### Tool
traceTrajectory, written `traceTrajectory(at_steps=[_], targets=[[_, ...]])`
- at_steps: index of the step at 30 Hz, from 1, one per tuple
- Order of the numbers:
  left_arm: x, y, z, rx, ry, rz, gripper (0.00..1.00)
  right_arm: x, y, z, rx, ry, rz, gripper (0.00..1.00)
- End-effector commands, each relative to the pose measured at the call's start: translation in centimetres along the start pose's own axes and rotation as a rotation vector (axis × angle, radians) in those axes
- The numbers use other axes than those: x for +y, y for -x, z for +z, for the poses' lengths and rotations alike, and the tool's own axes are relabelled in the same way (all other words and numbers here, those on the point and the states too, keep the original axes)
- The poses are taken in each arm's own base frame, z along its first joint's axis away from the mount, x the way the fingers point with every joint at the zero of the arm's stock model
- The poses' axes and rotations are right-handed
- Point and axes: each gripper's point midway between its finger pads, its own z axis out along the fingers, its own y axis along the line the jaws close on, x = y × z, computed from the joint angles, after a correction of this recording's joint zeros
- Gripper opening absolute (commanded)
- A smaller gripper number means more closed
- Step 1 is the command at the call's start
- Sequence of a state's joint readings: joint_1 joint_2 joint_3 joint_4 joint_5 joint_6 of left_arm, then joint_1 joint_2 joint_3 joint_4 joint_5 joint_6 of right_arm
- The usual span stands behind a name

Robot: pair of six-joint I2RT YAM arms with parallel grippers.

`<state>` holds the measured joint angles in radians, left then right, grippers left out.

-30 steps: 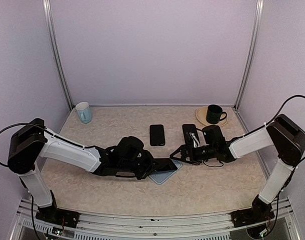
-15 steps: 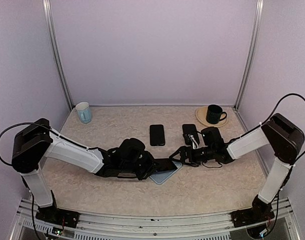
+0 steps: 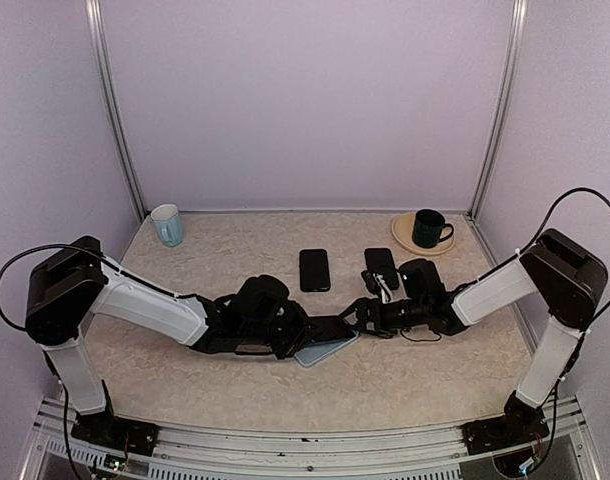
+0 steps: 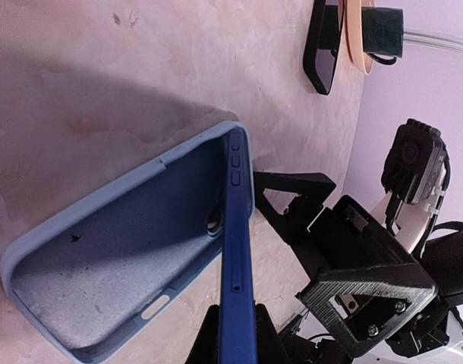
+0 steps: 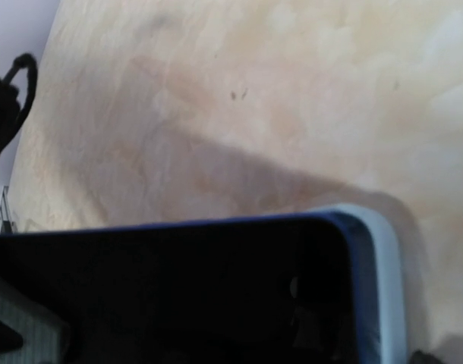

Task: Put the phone into the phone case
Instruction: Move the phone case to the center of the board.

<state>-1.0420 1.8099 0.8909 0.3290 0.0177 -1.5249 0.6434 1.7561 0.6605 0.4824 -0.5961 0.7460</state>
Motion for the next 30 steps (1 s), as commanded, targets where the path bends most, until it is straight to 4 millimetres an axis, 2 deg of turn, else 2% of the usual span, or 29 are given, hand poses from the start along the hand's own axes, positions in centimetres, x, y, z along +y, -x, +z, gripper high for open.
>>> traceTrajectory(at_steps=[1, 11, 23, 30], targets=[[-0.6, -0.1, 0.3, 0.018, -0.047, -0.008, 0.00, 2.7, -2.1, 0.5, 0.058, 0.088, -0.015, 1.00], [1.2, -0.7, 0.0, 0.061, -0.041, -0.016, 0.00, 3.5, -3.5, 0.8, 0.075, 0.099, -0.017, 1.00], [4.3, -1.4, -0.1, 0.118, -0.026, -0.034, 0.00, 4.8, -3.9, 1.1, 0.080, 0.139, -0.016, 1.00], [6.3, -1.4, -0.4, 0.120, 0.004, -0.021, 0.00, 4.4, -4.3, 0.7, 0.082, 0.120, -0.022, 1.00]])
